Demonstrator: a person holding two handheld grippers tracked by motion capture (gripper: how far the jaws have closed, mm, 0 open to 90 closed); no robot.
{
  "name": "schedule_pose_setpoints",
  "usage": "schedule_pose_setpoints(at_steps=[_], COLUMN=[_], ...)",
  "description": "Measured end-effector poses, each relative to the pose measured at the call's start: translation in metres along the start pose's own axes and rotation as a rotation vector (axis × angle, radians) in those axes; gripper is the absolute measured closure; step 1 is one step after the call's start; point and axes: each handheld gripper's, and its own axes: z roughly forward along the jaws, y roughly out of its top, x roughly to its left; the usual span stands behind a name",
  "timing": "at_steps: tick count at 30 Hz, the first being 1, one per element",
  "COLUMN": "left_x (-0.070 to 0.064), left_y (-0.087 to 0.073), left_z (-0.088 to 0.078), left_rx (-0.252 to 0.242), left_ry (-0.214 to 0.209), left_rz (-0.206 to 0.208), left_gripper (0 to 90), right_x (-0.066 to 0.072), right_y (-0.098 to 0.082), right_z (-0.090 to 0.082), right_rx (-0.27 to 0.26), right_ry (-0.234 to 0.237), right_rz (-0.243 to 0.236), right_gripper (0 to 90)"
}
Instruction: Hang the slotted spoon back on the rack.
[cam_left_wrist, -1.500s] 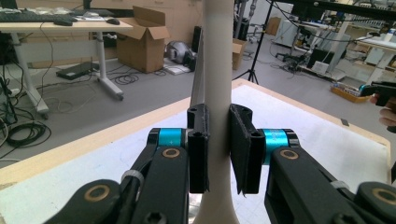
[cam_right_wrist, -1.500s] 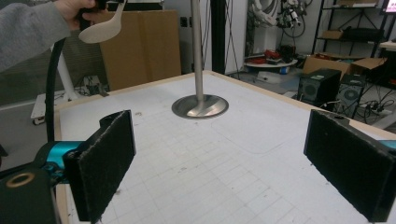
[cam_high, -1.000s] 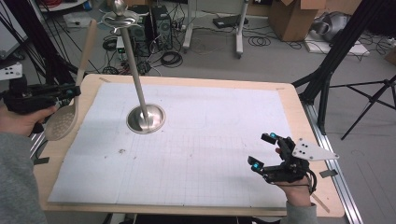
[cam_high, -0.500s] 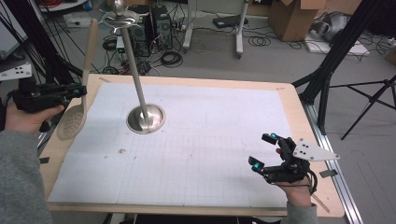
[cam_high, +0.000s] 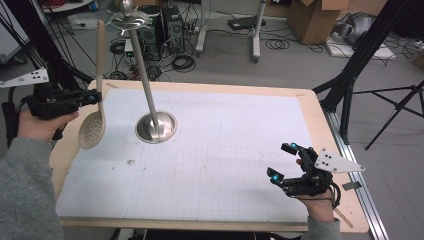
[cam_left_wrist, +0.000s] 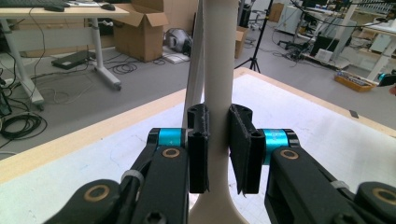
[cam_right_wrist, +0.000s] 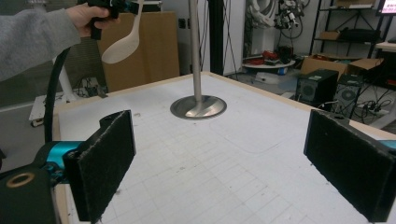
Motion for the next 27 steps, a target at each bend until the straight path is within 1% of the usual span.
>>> schedule_pose_setpoints(at_steps=[7,10,12,13,17,21,22,23,27], left_x=[-0.001,-0.001,-0.001,-0.001,-0.002,-0.002,-0.002,-0.002,-0.002], left_y=[-0.001,-0.001,-0.002,-0.002,-0.002,-0.002,-0.001,-0.001,0.0], left_z=[0.009,0.012,0.016,0.017,0.022,0.026,0.028,0.029,0.033], left_rx=[0.003,0.004,0.003,0.005,0.008,0.01,0.012,0.014,0.02], left_ry=[0.002,0.005,0.004,0.001,0.008,0.012,0.012,0.016,0.017], left_rz=[0.001,0.001,-0.004,-0.007,-0.007,-0.009,-0.009,-0.006,-0.011], left_gripper=[77.7,77.7,77.7,77.7,77.7,77.7,77.7,77.7,77.6], right_x=[0.001,0.001,0.0,0.001,0.001,0.002,0.001,0.001,0.002], right_y=[0.0,0.0,0.0,0.0,0.001,0.001,0.001,0.001,0.001], right_z=[0.001,0.0,0.0,0.0,-0.001,-0.003,-0.003,-0.003,-0.004], right_rx=[0.007,0.005,0.002,0.0,-0.003,-0.003,-0.006,-0.003,-0.003], right_ry=[0.004,0.001,0.0,0.001,0.001,0.0,-0.002,-0.004,-0.006], right_rz=[0.001,0.007,0.0,0.005,-0.004,0.003,-0.008,0.001,0.004], right_gripper=[7.9,7.9,7.9,7.9,7.9,7.9,7.9,7.9,7.9])
